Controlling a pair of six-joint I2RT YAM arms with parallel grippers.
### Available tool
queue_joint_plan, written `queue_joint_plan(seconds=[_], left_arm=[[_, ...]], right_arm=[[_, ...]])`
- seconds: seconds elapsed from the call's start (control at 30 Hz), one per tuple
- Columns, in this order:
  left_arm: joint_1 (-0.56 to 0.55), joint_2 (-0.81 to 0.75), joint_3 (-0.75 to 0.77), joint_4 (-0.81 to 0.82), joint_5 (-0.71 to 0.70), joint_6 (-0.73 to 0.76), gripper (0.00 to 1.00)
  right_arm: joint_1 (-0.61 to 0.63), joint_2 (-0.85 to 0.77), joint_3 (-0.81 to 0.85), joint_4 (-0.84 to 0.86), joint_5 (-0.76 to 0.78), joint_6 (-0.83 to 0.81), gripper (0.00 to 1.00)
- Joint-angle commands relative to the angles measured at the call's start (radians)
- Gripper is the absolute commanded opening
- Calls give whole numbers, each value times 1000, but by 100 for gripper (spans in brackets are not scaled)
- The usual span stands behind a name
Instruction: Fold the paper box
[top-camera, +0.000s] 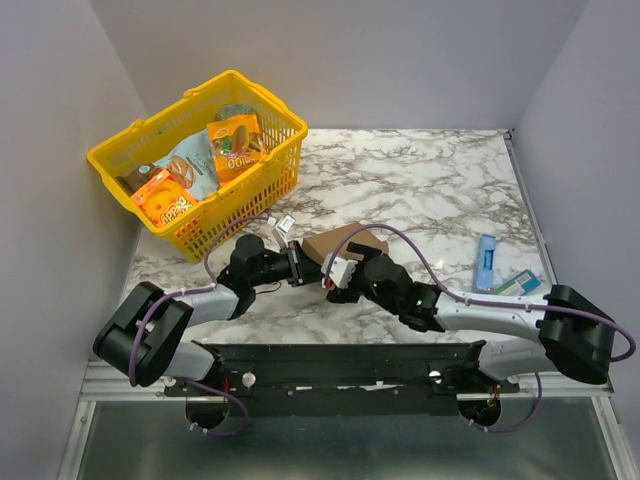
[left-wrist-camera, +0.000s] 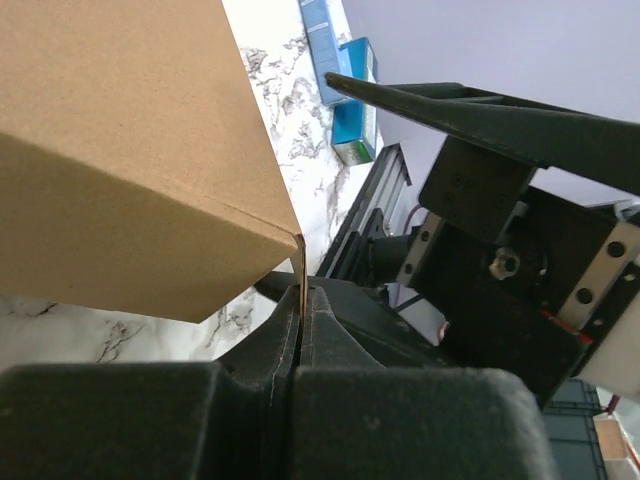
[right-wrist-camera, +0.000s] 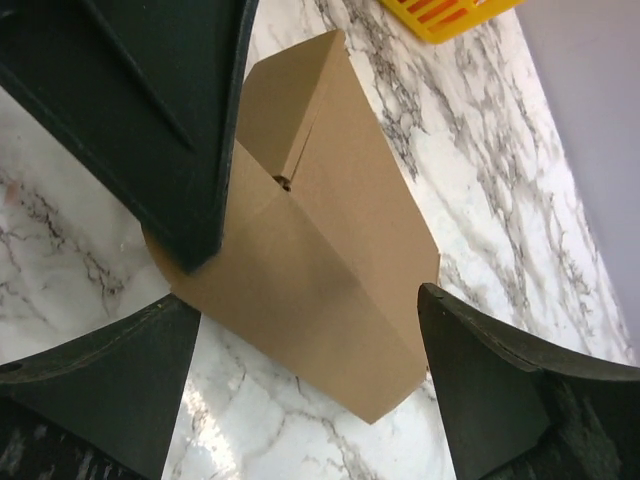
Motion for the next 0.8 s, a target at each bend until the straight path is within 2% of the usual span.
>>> queue_joint_plan(seconds=[0.0, 0.17, 0.43, 0.53, 0.63, 0.73, 0.77], left_arm=[[7, -5, -19, 82, 34, -64, 0], [15, -5, -26, 101, 32, -82, 0], [18, -10, -32, 115, 35, -102, 0], [18, -14, -37, 117, 35, -108, 0], [18, -21, -39, 112, 34, -110, 0], [18, -24, -40, 109, 35, -111, 0], [18, -24, -40, 109, 35, -113, 0]], right_arm=[[10, 77, -19, 206, 41, -95, 97], [10, 143, -12, 262, 22, -120, 97], [10, 281, -49, 531, 100, -213, 96], [10, 322, -40, 558, 98, -215, 93], [8, 345, -45, 592, 102, -216, 88], [10, 349, -42, 595, 105, -216, 76], [10, 347, -40, 595, 110, -216, 67]])
